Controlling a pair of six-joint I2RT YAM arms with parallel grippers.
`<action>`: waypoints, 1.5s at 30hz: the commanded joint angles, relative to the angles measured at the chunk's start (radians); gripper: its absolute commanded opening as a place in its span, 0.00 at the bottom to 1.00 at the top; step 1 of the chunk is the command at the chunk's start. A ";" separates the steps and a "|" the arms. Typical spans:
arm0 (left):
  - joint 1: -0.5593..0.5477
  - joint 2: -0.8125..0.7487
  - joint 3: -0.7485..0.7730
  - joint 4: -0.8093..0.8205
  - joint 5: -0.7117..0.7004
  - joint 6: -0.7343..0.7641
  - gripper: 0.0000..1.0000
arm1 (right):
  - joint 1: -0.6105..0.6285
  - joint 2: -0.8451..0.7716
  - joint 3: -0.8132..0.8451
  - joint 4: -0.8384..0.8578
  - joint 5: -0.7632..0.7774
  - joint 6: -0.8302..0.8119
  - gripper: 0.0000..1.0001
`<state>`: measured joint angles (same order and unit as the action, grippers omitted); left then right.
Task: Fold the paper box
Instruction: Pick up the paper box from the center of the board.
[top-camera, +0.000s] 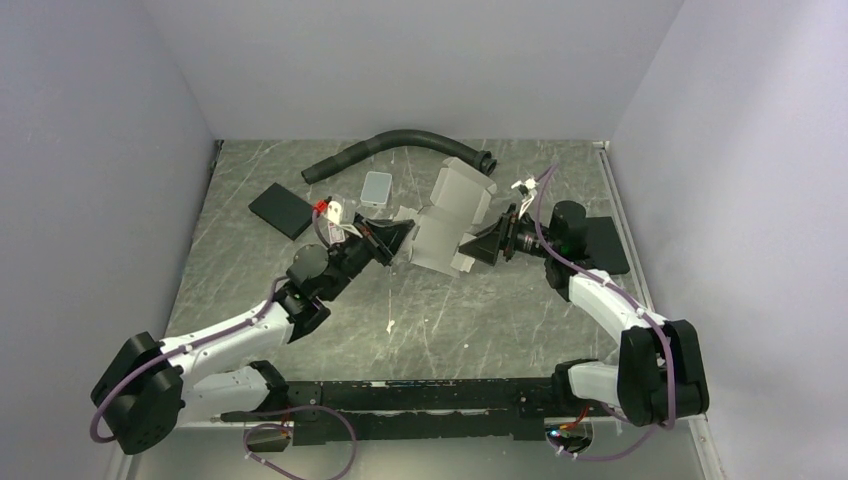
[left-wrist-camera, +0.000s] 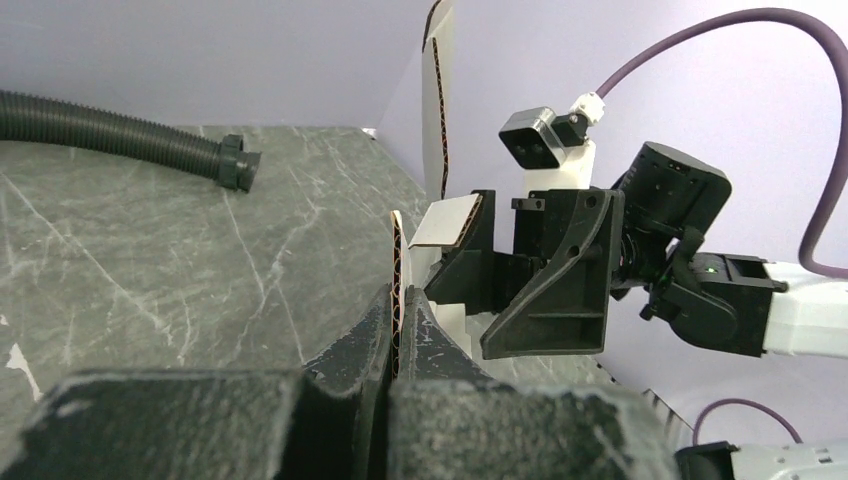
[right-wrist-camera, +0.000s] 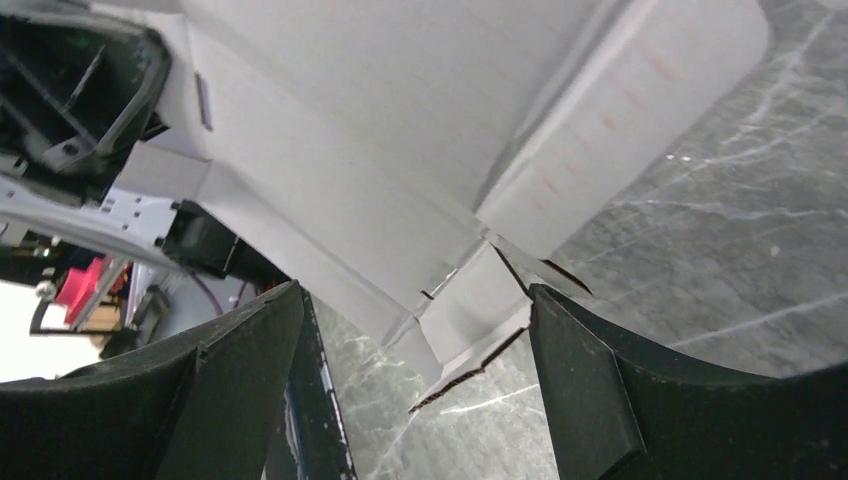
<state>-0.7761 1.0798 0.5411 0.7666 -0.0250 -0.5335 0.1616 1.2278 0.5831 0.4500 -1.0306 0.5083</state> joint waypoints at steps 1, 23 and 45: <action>-0.033 0.007 0.047 0.094 -0.134 0.046 0.00 | 0.012 0.007 0.052 -0.076 0.130 -0.023 0.86; -0.082 0.022 0.051 0.120 -0.214 0.101 0.00 | 0.012 0.018 0.108 -0.203 0.229 -0.099 0.00; 0.164 -0.174 0.494 -1.067 0.271 0.244 0.99 | -0.048 -0.085 0.400 -0.960 0.402 -1.061 0.00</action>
<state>-0.7078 0.7677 0.9066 -0.0700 -0.0242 -0.2920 0.1143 1.1812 0.9306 -0.4034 -0.6827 -0.3744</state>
